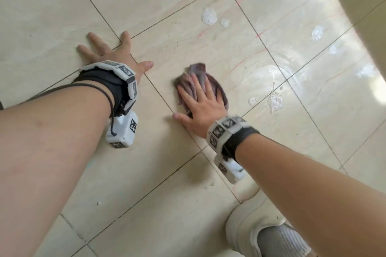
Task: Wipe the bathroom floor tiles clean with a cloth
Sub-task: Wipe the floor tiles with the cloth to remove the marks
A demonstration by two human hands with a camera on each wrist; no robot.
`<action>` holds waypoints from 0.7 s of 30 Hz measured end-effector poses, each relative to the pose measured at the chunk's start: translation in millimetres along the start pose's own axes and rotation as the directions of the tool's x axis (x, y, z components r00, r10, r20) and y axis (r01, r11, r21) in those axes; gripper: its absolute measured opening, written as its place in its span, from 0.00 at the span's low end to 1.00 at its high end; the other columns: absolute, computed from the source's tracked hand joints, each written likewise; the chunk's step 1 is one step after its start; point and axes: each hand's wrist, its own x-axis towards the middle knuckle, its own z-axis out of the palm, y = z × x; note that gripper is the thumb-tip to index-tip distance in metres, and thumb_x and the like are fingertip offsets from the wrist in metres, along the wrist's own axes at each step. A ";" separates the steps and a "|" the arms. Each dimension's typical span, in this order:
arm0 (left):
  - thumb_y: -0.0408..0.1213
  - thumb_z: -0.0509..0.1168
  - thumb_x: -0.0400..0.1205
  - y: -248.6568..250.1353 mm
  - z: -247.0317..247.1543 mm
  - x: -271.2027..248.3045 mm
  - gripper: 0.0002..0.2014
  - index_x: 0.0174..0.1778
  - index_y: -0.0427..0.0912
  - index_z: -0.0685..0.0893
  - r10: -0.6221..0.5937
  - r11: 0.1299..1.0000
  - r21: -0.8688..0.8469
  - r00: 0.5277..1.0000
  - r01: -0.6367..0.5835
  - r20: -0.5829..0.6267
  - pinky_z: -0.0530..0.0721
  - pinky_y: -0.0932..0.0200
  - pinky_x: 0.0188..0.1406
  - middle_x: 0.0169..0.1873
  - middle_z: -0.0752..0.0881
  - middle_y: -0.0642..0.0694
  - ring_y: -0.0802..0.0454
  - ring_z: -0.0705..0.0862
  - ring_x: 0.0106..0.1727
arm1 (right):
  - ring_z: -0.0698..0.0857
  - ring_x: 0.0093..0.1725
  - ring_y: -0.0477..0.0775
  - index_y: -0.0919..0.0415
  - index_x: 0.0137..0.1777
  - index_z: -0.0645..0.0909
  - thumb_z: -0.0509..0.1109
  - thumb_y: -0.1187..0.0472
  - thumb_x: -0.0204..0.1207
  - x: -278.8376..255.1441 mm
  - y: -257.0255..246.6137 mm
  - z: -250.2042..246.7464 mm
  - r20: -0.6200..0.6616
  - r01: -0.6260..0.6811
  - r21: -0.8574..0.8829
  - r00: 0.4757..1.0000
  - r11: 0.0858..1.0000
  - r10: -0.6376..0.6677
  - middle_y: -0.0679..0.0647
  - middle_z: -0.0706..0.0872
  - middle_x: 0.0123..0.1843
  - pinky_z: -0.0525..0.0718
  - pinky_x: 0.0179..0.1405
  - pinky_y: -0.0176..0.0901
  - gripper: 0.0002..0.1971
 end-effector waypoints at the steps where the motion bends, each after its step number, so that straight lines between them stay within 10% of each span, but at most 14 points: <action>1: 0.70 0.62 0.76 0.7 -0.4 0.5 0.45 0.83 0.67 0.44 -0.004 1.000 0.001 1.000 0.004 0.006 0.50 0.17 0.72 0.84 0.31 0.36 0.24 0.36 0.82 | 0.26 0.83 0.55 0.36 0.84 0.36 0.46 0.27 0.79 -5.8 10.3 1.2 0.020 0.011 -0.028 1.000 1.000 -0.010 0.44 0.24 0.84 0.39 0.82 0.66 0.38; 9: 0.72 0.65 0.73 17.6 -7.3 1.9 0.50 0.84 0.66 0.42 -0.066 0.998 -0.017 0.998 0.067 0.022 0.51 0.18 0.73 0.83 0.32 0.35 0.23 0.38 0.82 | 0.28 0.83 0.60 0.38 0.85 0.39 0.49 0.27 0.79 72.5 24.1 -64.6 -0.043 -0.095 0.090 0.994 0.991 0.099 0.46 0.27 0.85 0.37 0.80 0.70 0.39; 16: 0.71 0.70 0.69 31.8 -15.3 8.9 0.53 0.83 0.65 0.45 -0.085 0.995 -0.057 0.996 0.086 0.021 0.52 0.18 0.72 0.83 0.33 0.33 0.20 0.39 0.81 | 0.26 0.83 0.55 0.35 0.84 0.37 0.45 0.26 0.78 46.9 32.0 -49.1 0.027 0.093 -0.069 0.995 0.993 -0.091 0.42 0.25 0.84 0.38 0.81 0.65 0.38; 21: 0.71 0.72 0.67 32.5 -16.4 14.8 0.56 0.83 0.66 0.42 -0.083 0.992 -0.089 0.995 0.089 0.060 0.51 0.16 0.71 0.82 0.29 0.34 0.20 0.35 0.81 | 0.29 0.84 0.55 0.35 0.84 0.40 0.48 0.28 0.79 73.5 79.5 -84.2 -0.031 -0.067 0.009 0.997 0.998 0.067 0.43 0.28 0.85 0.40 0.82 0.68 0.37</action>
